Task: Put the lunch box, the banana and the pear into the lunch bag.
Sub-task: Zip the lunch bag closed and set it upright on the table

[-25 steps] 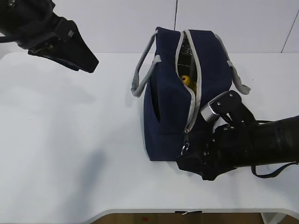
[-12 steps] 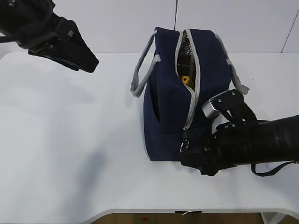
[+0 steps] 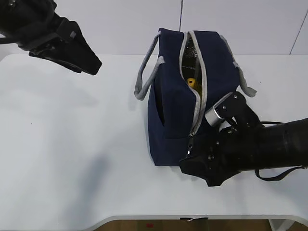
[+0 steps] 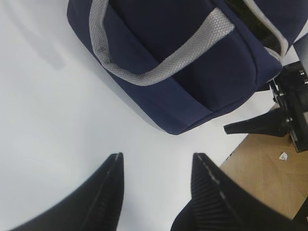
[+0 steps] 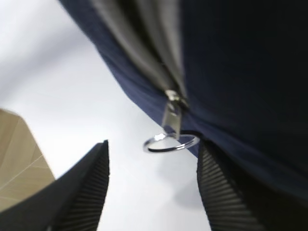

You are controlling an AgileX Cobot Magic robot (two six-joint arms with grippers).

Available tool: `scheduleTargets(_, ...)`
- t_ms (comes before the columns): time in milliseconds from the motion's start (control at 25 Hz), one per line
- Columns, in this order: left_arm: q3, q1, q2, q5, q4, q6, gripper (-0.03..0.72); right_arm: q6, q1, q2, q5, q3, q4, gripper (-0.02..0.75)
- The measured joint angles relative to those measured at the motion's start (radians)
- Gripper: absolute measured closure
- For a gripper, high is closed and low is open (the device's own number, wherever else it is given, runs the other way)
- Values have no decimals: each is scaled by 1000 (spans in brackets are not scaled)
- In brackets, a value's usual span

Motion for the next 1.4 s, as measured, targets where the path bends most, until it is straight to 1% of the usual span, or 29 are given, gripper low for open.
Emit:
scheduleTargets(240, 0, 0, 0, 0, 0, 0, 338, -45, 0, 0, 5, -2, 15, 254)
scheduleTargets(400, 5, 0, 0, 0, -1, 0, 338, -49, 0, 0, -39, -2, 17, 256)
scheduleTargets(480, 24, 0, 0, -4, -2, 0, 338, -49, 0, 0, -48, -2, 19, 274)
scheduleTargets(600, 51, 0, 0, -7, -2, 0, 338, -49, 0, 0, -52, -2, 19, 335)
scheduleTargets(720, 60, 0, 0, -10, -7, 7, 339, -49, 0, 0, -45, -2, 20, 353)
scheduleTargets(800, 60, 0, 0, -16, -21, 11, 342, -51, 0, 0, -18, -2, 20, 328)
scheduleTargets(920, 60, 0, 0, -18, -26, 15, 344, -51, 0, 0, 4, -10, 20, 249)
scheduleTargets(1000, 60, 0, 0, -18, -27, 15, 346, -51, 0, 0, 8, -24, 20, 225)
scheduleTargets(1280, 60, 0, 0, -18, -27, 16, 349, -51, 0, 0, 10, -52, 20, 214)
scheduleTargets(1400, 60, 0, 0, -18, -27, 17, 349, -44, 0, 0, -16, -53, 20, 214)
